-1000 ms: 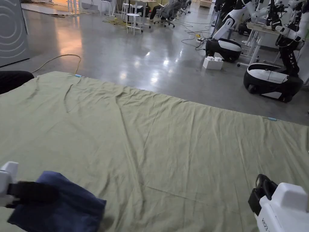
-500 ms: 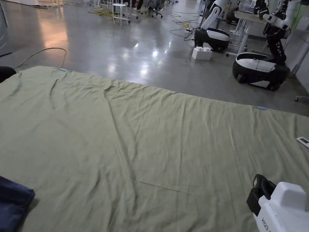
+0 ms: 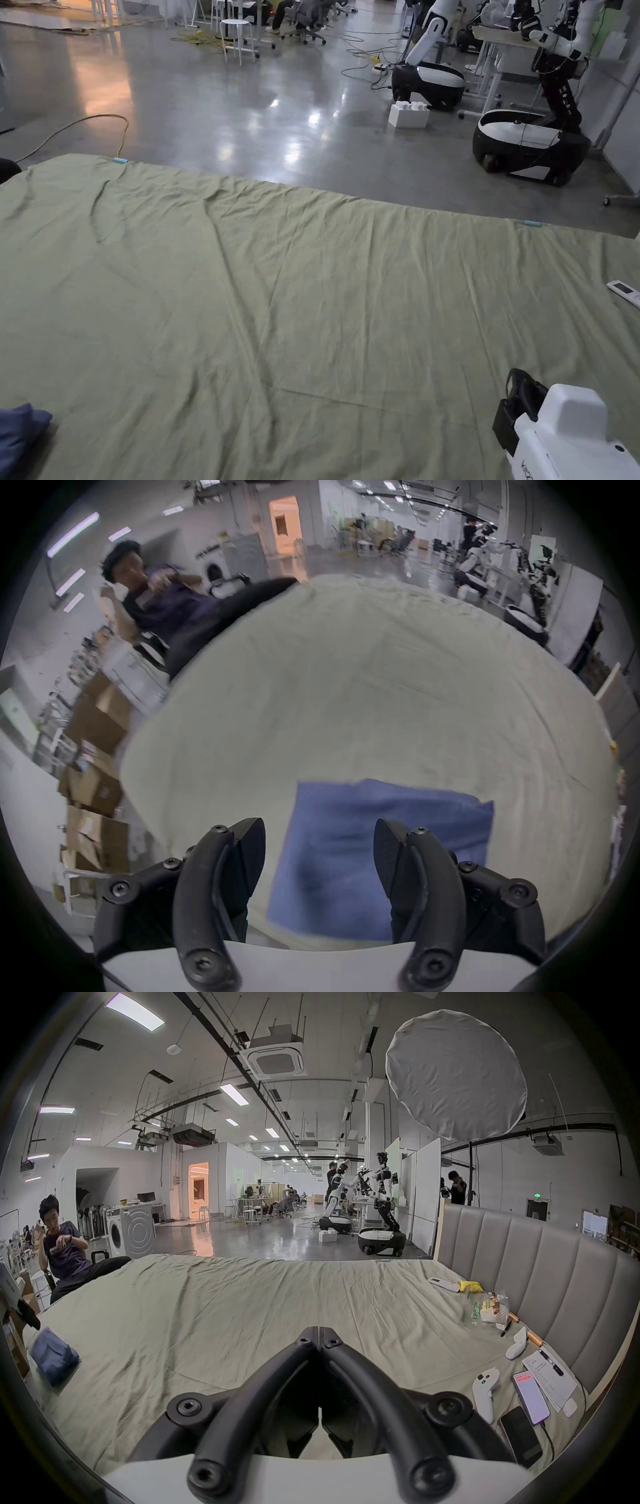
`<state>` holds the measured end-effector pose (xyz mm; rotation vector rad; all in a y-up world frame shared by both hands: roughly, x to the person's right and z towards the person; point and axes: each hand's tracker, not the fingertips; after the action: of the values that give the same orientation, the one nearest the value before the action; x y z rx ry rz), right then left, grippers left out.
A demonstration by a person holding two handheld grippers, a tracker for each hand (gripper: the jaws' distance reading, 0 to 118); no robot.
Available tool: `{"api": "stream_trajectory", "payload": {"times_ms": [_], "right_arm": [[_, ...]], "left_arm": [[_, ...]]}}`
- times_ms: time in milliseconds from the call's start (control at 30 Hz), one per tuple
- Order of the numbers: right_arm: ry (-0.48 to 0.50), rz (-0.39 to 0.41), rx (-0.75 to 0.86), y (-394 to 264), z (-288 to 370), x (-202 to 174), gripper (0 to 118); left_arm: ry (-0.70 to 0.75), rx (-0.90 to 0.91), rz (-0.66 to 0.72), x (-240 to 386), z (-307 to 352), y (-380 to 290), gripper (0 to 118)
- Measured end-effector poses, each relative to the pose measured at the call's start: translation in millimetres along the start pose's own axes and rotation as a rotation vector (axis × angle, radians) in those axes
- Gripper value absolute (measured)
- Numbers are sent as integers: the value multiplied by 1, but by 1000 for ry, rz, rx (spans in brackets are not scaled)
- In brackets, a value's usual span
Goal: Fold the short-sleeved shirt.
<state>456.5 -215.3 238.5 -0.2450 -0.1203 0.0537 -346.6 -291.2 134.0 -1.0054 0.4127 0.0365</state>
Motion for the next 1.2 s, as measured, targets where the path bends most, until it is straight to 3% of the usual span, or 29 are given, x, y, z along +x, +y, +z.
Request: {"api": "stream_trajectory", "payload": {"times_ms": [33, 100, 200, 233, 367, 567, 900, 1067, 1133, 1200], "right_arm": [[1, 0, 1, -1, -1, 0, 1], [4, -3, 1, -3, 0, 0, 0], [7, -12, -4, -10, -1, 0, 0], [8, -14, -6, -12, -1, 0, 0], [13, -25, -22, -22, -3, -2, 1], [23, -23, -43, -30, -2, -6, 0], [37, -29, -24, -26, 1, -11, 0], [31, -50, -12, -25, 0, -8, 0], [29, -55, -8, -24, 2, -8, 0], [27, -52, -1, -24, 3, -8, 0]], "left_arm": [[19, 38, 14, -1, 3, 0, 67], [27, 100, 44, 57, 91, -29, 67], [8, 151, 34, 105, 137, -61, 67], [-4, 185, 10, 95, 108, -58, 67], [-80, 307, -27, 164, 127, -106, 67], [-261, 418, 83, 257, 155, -147, 67], [-353, 679, -78, 376, 202, -136, 65], [-365, 746, -93, 398, 223, -133, 56], [-361, 762, -79, 397, 224, -130, 44], [-350, 785, -70, 403, 233, -134, 24]]}}
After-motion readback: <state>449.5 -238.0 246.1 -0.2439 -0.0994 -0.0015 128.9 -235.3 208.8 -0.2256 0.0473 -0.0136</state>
